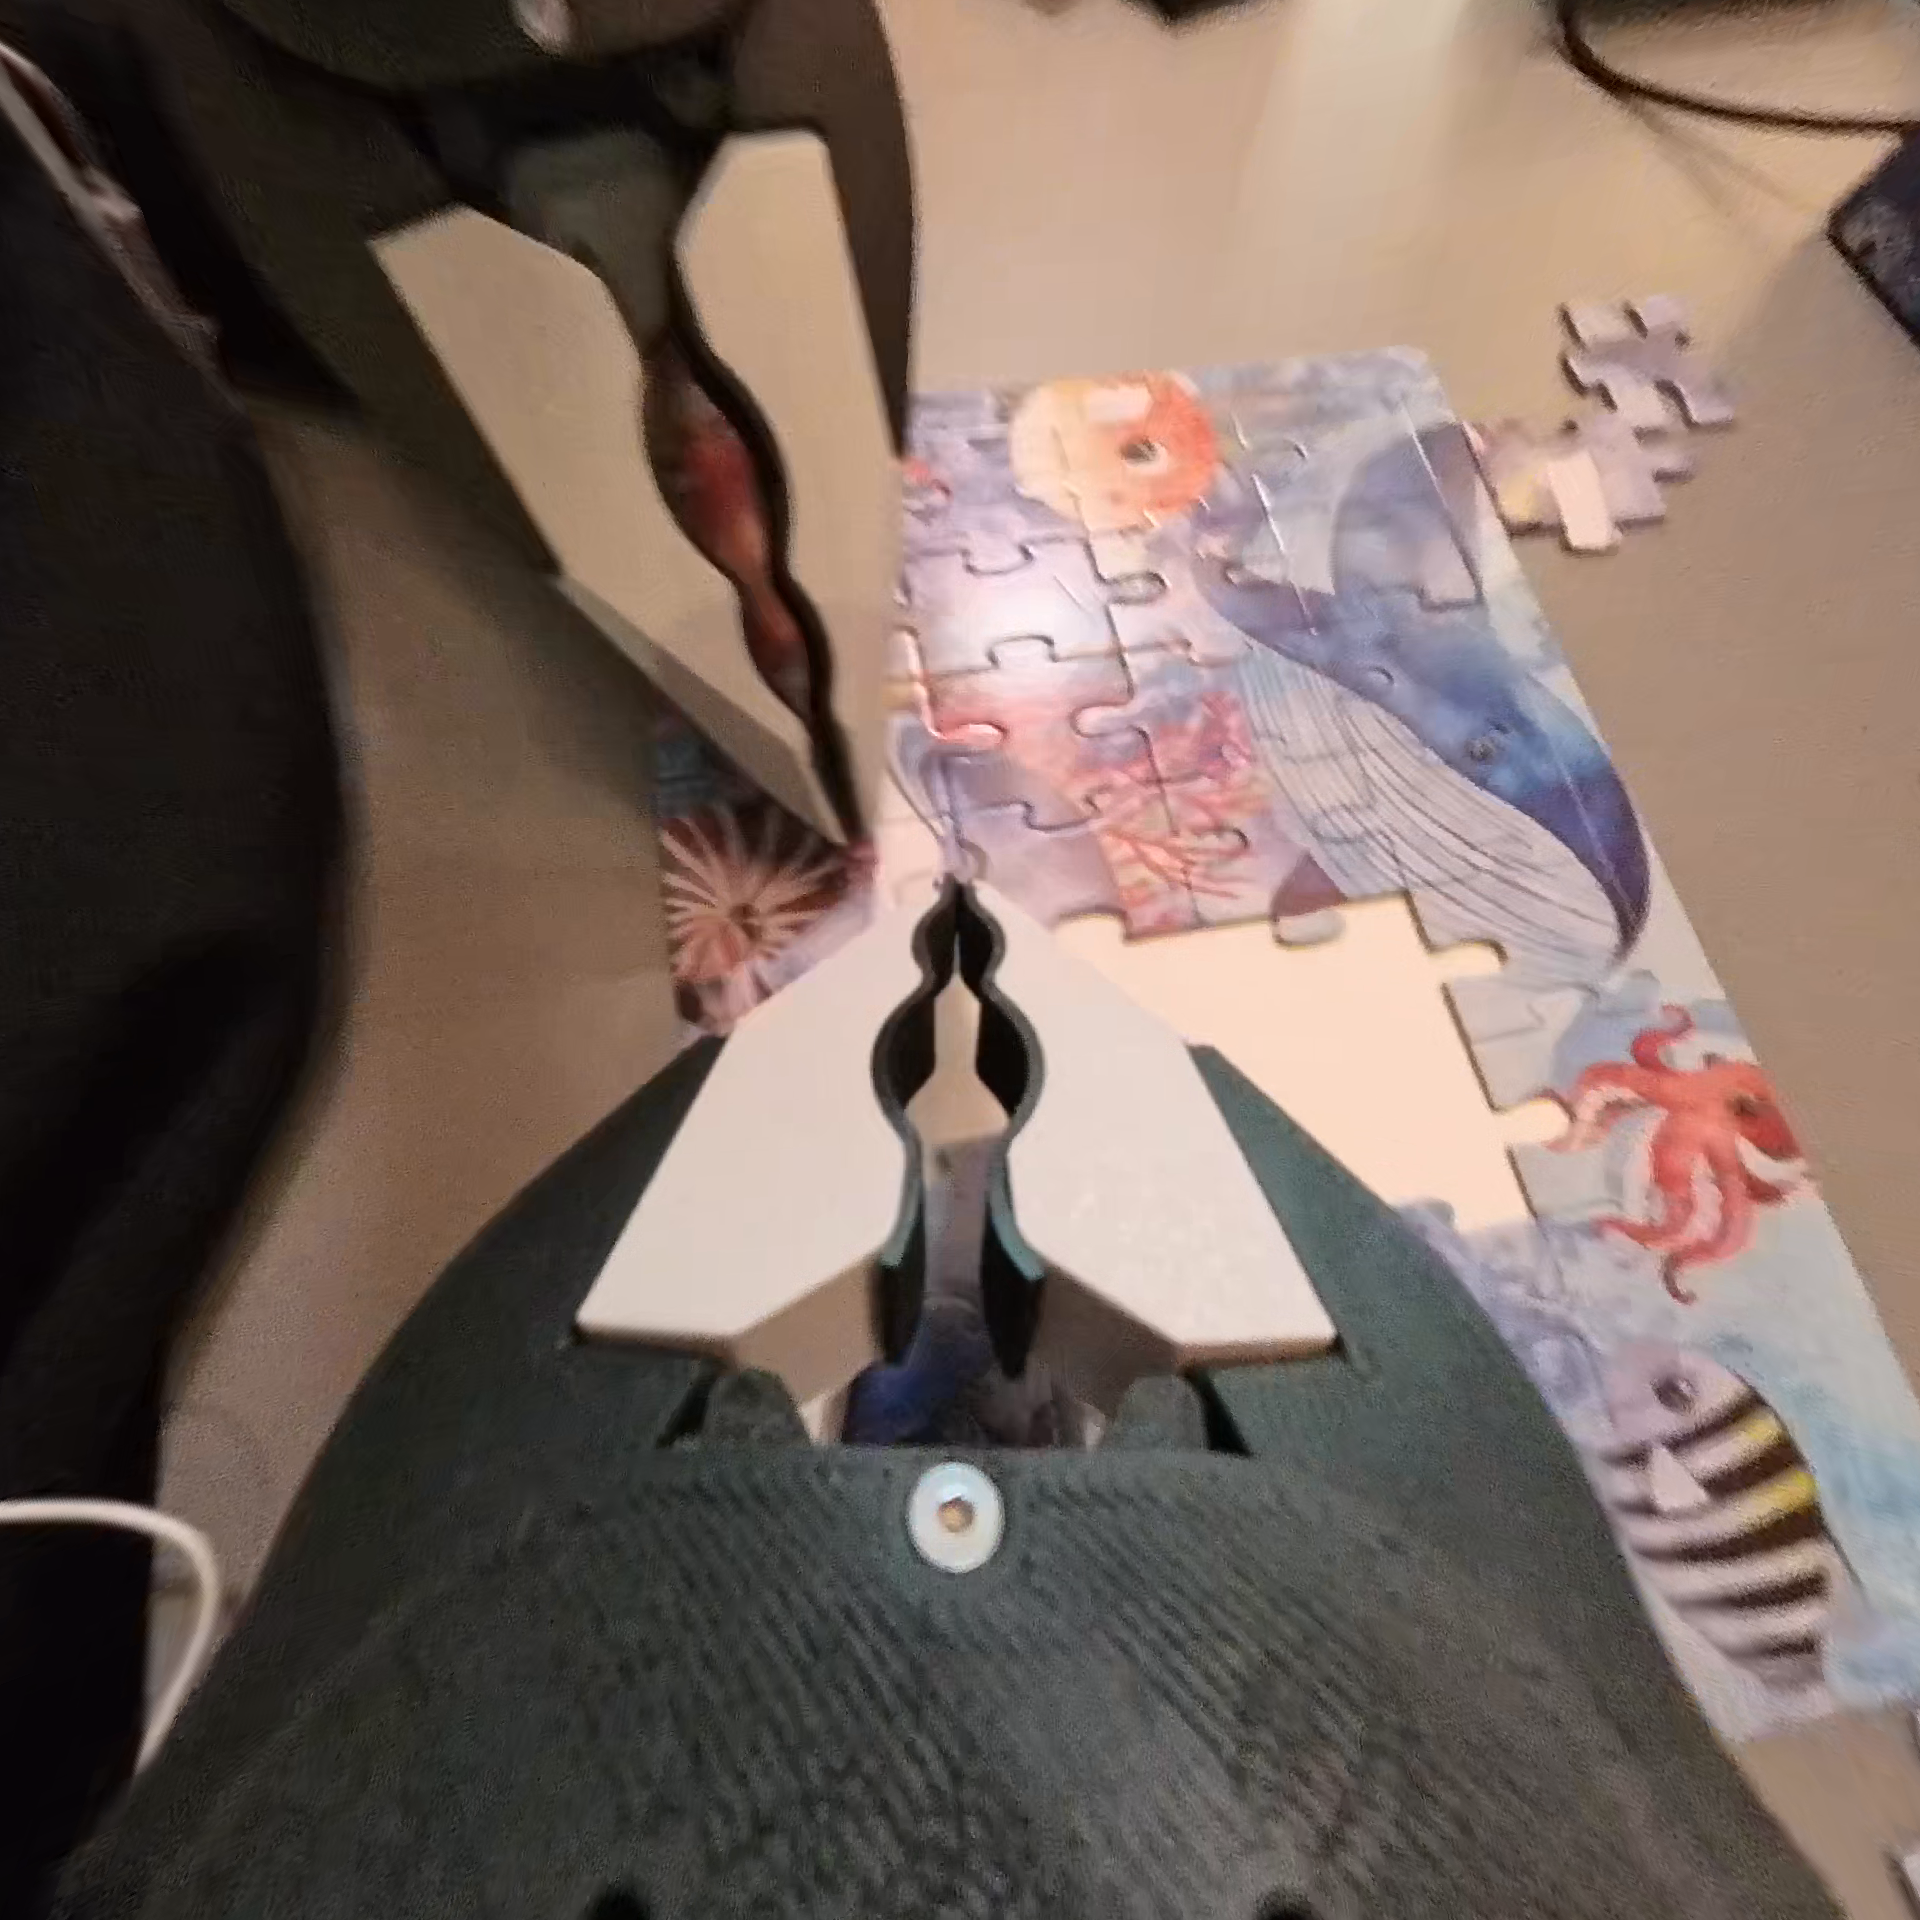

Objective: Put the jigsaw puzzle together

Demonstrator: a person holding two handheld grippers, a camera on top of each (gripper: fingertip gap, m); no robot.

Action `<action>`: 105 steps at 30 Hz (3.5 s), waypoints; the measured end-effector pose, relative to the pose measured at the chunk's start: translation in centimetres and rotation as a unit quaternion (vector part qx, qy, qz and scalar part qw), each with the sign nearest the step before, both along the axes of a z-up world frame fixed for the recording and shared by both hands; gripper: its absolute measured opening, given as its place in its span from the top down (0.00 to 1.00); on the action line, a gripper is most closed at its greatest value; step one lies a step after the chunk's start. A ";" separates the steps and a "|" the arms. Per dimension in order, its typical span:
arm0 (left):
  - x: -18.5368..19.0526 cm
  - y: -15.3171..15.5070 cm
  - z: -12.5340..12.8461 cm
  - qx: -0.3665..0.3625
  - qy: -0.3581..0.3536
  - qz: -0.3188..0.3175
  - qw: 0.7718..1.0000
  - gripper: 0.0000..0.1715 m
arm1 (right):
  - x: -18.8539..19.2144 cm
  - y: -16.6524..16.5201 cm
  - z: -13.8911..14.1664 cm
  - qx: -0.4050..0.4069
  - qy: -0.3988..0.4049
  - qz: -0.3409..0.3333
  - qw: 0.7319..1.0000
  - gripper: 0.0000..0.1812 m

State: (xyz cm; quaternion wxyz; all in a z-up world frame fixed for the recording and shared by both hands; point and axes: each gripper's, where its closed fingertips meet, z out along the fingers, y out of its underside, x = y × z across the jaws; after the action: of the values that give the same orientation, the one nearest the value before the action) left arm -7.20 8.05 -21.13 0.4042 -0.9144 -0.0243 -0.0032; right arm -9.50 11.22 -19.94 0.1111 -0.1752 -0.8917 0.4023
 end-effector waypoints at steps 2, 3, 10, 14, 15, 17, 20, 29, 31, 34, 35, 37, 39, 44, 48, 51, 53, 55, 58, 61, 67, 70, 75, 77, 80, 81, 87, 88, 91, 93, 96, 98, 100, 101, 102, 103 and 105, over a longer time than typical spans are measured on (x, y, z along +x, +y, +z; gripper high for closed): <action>-0.2 0.1 0.0 0.001 0.009 0.004 1.000 1.00 | 1.3 -0.9 0.2 -0.014 -0.023 0.030 0.999 1.00; -0.1 0.0 -0.4 -0.012 0.001 0.001 1.000 1.00 | 1.2 -0.6 -0.6 0.013 -0.034 0.027 0.999 1.00; 0.7 -0.2 -0.7 -0.022 -0.008 -0.015 1.000 0.99 | 1.4 -0.7 -0.3 -0.004 -0.035 0.032 0.999 1.00; 0.5 0.0 0.0 0.000 -0.004 -0.008 1.000 1.00 | 1.6 -0.7 -0.2 -0.010 -0.038 0.038 0.999 1.00; 0.3 0.0 0.2 0.006 -0.001 -0.004 1.000 1.00 | 1.5 -0.4 -0.8 0.008 -0.043 0.032 0.999 1.00; 0.0 -0.1 0.1 0.003 -0.002 0.004 1.000 1.00 | 1.4 -0.5 -0.1 -0.006 -0.031 0.030 0.999 1.00; 0.3 -0.3 -0.5 -0.023 -0.037 0.017 0.999 1.00 | 1.1 -0.7 0.9 -0.021 -0.009 0.029 0.999 1.00; -0.8 0.3 -0.2 -0.018 -0.008 0.053 0.998 1.00 | 0.8 -1.1 -0.9 0.011 -0.040 0.018 0.999 1.00; -0.7 0.7 0.0 -0.011 -0.019 0.056 0.998 1.00 | 0.7 -1.2 -1.1 0.013 -0.041 0.014 0.999 1.00; -0.9 0.9 -0.5 -0.018 -0.029 0.074 0.997 1.00 | 0.5 -1.4 -1.0 0.011 -0.043 0.003 0.999 1.00; -1.4 0.8 -0.5 -0.020 -0.019 0.084 0.996 1.00 | 0.5 -1.3 -1.1 0.013 -0.047 0.000 0.999 1.00; -1.5 0.7 -0.5 -0.019 -0.030 0.090 0.995 1.00 | 0.3 -1.4 -1.0 0.013 -0.036 -0.005 0.999 1.00; -1.4 0.8 -0.5 -0.016 -0.035 0.091 0.995 1.00 | 0.2 -1.6 -0.9 0.012 -0.033 -0.008 0.999 1.00; -1.6 1.0 -0.6 -0.016 -0.030 0.098 0.995 1.00 | 0.0 -1.6 -1.3 0.024 -0.028 -0.020 0.999 1.00; -1.9 0.9 -0.1 -0.004 -0.022 0.107 0.994 1.00 | -0.1 -1.6 -1.3 0.023 -0.040 -0.024 0.999 1.00; -1.9 0.7 -0.5 -0.014 -0.029 0.108 0.994 1.00 | -0.1 -1.7 -1.1 0.019 -0.030 -0.024 0.999 1.00; -1.9 0.7 -0.4 -0.013 -0.021 0.108 0.994 1.00 | 0.0 -1.7 -1.3 0.016 -0.042 -0.023 0.999 1.00; -1.8 0.7 0.2 -0.001 -0.021 0.107 0.994 1.00 | 0.2 -1.6 -1.2 0.026 -0.033 -0.019 0.999 1.00; -1.9 0.5 -0.5 -0.012 -0.043 0.111 0.993 1.00 | 1.0 -1.7 -1.3 0.011 -0.050 -0.006 0.999 1.00; -1.8 0.6 -0.3 -0.008 -0.032 0.103 0.994 1.00 | 1.2 -1.6 -1.2 0.023 -0.039 -0.005 0.999 1.00; -0.7 0.8 -0.4 -0.004 -0.083 0.076 0.994 1.00 | 2.7 -2.7 -0.7 0.006 -0.034 0.022 0.999 1.00; -1.4 0.4 0.0 -0.001 -0.034 0.079 0.996 1.00 | 3.1 -2.5 -1.1 0.002 -0.064 0.025 0.998 1.00; -6.5 -2.8 4.3 0.062 0.058 0.143 0.986 1.00 | 1.1 0.1 1.5 -0.057 -0.025 -0.022 0.998 1.00; -10.3 -5.8 6.4 0.057 0.106 0.192 0.974 1.00 | -0.8 3.0 2.8 -0.075 -0.003 -0.074 0.994 1.00; -12.9 -6.5 9.8 0.083 0.089 0.181 0.976 1.00 | -3.5 6.8 4.6 -0.033 0.061 -0.129 0.989 1.00; -13.4 -5.9 10.7 0.099 0.077 0.165 0.978 1.00 | -4.4 7.4 5.7 -0.027 0.084 -0.133 0.987 1.00; -17.4 -0.8 9.0 0.108 -0.019 0.123 0.986 0.97 | -12.5 7.5 9.9 -0.093 0.106 -0.119 0.983 1.00; -18.3 -0.5 8.1 0.106 -0.018 0.133 0.985 0.97 | -13.6 7.5 9.3 -0.098 0.089 -0.118 0.984 1.00; -20.0 -1.5 5.2 0.098 0.005 0.171 0.980 0.98 | -15.3 8.9 6.7 -0.091 0.095 -0.147 0.980 1.00; -20.4 -3.0 3.1 0.070 0.024 0.178 0.981 0.97 | -15.3 10.6 5.2 -0.066 0.112 -0.169 0.977 1.00; -21.4 -4.3 2.3 0.058 0.018 0.197 0.978 0.97 | -15.8 13.0 4.6 -0.068 0.132 -0.202 0.968 1.00; -21.7 -4.4 2.9 0.080 0.004 0.202 0.976 0.96 | -16.3 13.9 4.5 -0.093 0.112 -0.220 0.964 1.00; -22.0 -5.0 2.8 0.082 0.003 0.208 0.975 0.97 | -16.5 14.3 4.2 -0.112 0.092 -0.230 0.962 0.98; -22.3 -5.2 2.6 0.077 0.005 0.212 0.974 0.97 | -16.7 14.5 4.0 -0.115 0.089 -0.236 0.961 0.98; -22.5 -5.5 2.5 0.073 0.008 0.216 0.974 0.97 | -16.8 14.7 3.9 -0.115 0.088 -0.241 0.960 0.99; -22.7 -5.6 2.4 0.073 0.010 0.217 0.973 0.97 | -16.9 14.8 3.8 -0.114 0.089 -0.244 0.959 0.99; -22.7 -5.7 2.3 0.077 0.005 0.219 0.973 0.96 | -16.9 14.9 3.9 -0.112 0.093 -0.247 0.958 0.99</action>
State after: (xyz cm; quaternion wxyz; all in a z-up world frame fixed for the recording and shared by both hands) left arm -29.94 2.38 -18.80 0.4640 -0.8533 -0.2213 0.0877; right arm -26.39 26.11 -16.02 0.2687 -0.3635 -0.7556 0.4740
